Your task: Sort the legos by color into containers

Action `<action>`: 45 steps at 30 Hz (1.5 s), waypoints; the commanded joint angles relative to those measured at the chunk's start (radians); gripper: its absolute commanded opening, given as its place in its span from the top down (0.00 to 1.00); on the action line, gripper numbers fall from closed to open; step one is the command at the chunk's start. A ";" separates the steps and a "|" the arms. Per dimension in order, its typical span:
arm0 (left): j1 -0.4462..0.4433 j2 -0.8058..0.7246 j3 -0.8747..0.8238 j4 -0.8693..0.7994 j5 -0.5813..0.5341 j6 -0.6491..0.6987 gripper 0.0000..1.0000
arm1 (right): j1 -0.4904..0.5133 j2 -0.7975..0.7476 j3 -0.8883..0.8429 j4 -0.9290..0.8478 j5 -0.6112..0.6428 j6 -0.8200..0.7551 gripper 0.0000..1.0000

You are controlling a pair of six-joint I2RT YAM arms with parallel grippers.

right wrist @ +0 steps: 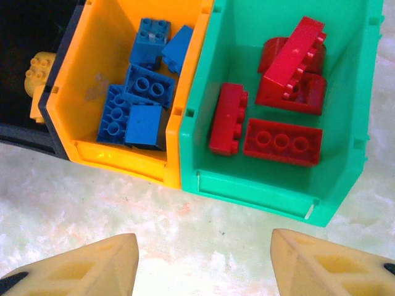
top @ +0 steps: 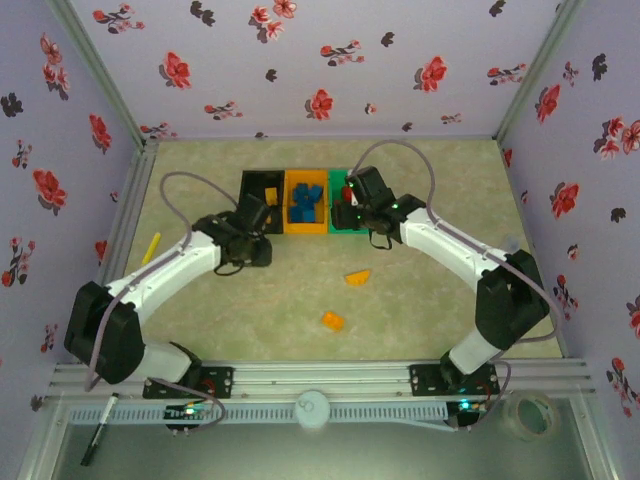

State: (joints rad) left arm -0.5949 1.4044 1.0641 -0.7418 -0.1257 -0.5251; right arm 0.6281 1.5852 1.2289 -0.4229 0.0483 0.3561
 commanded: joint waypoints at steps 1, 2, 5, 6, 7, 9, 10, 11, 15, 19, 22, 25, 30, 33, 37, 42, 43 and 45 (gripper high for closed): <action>0.082 0.048 0.118 0.051 0.018 0.101 0.68 | -0.004 -0.040 -0.034 0.015 -0.014 0.024 0.41; 0.103 0.070 0.148 0.052 0.018 0.114 0.68 | -0.003 -0.046 -0.043 0.017 -0.017 0.028 0.41; 0.162 0.152 0.255 0.045 0.024 0.154 0.68 | -0.002 -0.064 -0.076 0.028 -0.029 0.037 0.41; 0.180 0.182 0.288 0.044 0.027 0.163 0.69 | 0.000 -0.071 -0.090 0.036 -0.034 0.041 0.41; 0.199 0.214 0.321 0.040 0.031 0.171 0.69 | 0.003 -0.077 -0.104 0.044 -0.036 0.044 0.41; 0.230 0.274 0.387 0.035 0.042 0.185 0.69 | 0.010 -0.085 -0.122 0.048 -0.035 0.048 0.41; 0.247 0.308 0.421 0.034 0.054 0.189 0.70 | 0.015 -0.088 -0.131 0.050 -0.031 0.050 0.41; 0.257 0.337 0.448 0.030 0.064 0.191 0.70 | 0.021 -0.088 -0.136 0.050 -0.028 0.050 0.41; 0.282 0.443 0.570 0.032 0.100 0.210 0.70 | 0.049 -0.088 -0.151 0.040 -0.013 0.047 0.41; 0.285 0.536 0.672 0.004 0.110 0.223 0.70 | 0.082 -0.078 -0.160 0.036 -0.007 0.045 0.41; 0.287 0.587 0.723 -0.013 0.110 0.226 0.70 | 0.105 -0.068 -0.160 0.027 0.001 0.044 0.41; 0.291 0.620 0.759 -0.026 0.108 0.226 0.69 | 0.124 -0.061 -0.161 0.020 0.008 0.043 0.41; 0.291 0.643 0.785 -0.029 0.109 0.221 0.60 | 0.136 -0.057 -0.159 0.006 0.010 0.034 0.41; 0.290 0.648 0.792 -0.034 0.108 0.222 0.49 | 0.140 -0.060 -0.161 0.001 0.007 0.025 0.40; 0.291 0.628 0.782 -0.038 0.107 0.223 0.46 | 0.152 -0.064 -0.164 -0.013 0.012 0.018 0.40; 0.284 0.528 0.685 -0.020 0.107 0.216 0.46 | 0.170 -0.082 -0.187 -0.027 0.013 0.007 0.40; 0.282 0.495 0.649 -0.012 0.106 0.212 0.46 | 0.178 -0.092 -0.197 -0.027 0.012 0.004 0.40; 0.274 0.424 0.564 0.011 0.115 0.198 0.46 | 0.197 -0.112 -0.221 -0.027 0.016 -0.003 0.39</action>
State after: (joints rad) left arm -0.3122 1.9442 1.6989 -0.7330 -0.0246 -0.3145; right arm 0.8013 1.5173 1.0412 -0.4152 0.0418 0.3763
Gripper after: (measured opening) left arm 0.540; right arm 0.604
